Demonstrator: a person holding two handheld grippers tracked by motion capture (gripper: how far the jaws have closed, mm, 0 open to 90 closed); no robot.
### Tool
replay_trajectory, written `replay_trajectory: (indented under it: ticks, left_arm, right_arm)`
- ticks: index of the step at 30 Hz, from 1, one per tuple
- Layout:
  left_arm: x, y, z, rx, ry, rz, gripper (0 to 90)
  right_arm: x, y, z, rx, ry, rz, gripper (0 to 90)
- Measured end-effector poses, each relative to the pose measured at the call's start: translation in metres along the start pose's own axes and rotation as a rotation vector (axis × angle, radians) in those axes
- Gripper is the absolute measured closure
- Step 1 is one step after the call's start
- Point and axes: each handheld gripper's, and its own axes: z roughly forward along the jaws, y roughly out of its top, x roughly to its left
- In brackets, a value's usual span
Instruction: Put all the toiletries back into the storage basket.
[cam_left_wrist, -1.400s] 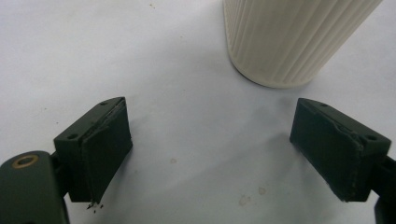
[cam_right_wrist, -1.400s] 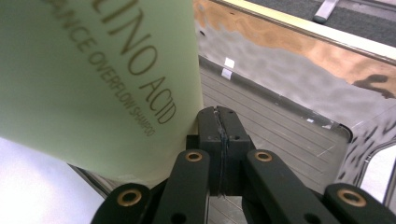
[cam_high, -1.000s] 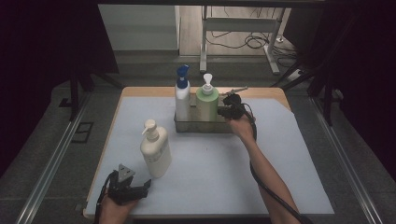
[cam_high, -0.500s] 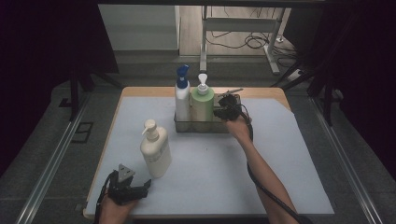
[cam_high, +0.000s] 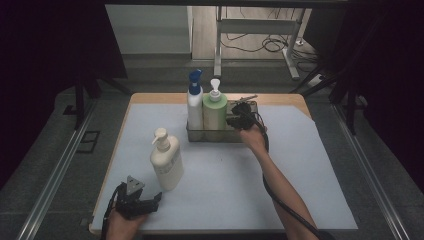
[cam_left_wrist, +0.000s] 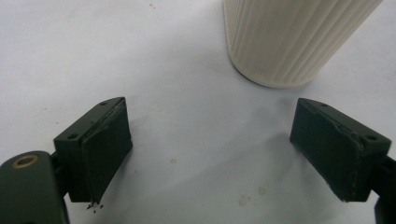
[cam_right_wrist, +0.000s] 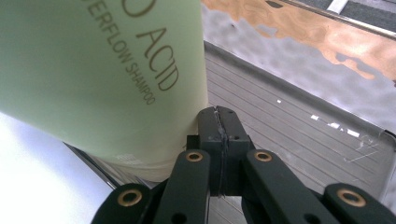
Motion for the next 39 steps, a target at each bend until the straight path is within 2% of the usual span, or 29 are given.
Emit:
replay_trajectory:
  ticks: [9, 16, 23, 31, 39]
  left_arm:
    - [0.0, 0.0, 0.0, 0.0, 0.0, 0.0, 12.0]
    - [0.0, 0.0, 0.0, 0.0, -0.001, 0.0, 12.0]
    - [0.0, 0.0, 0.0, -0.001, 0.0, 0.0, 12.0]
    - [0.0, 0.0, 0.0, -0.001, 0.0, 0.0, 12.0]
    - [0.0, 0.0, 0.0, 0.0, 0.0, 0.001, 12.0]
  right_arm:
    - [0.001, -0.001, -0.001, 0.002, -0.001, 0.003, 89.2]
    - [-0.002, -0.004, -0.007, -0.007, 0.013, -0.001, 83.1]
    - [-0.002, -0.006, -0.017, -0.022, 0.022, -0.025, 79.9]
    - [-0.002, -0.008, -0.028, -0.042, 0.032, -0.027, 68.6]
    - [0.004, -0.009, -0.04, -0.045, 0.033, -0.064, 53.6]
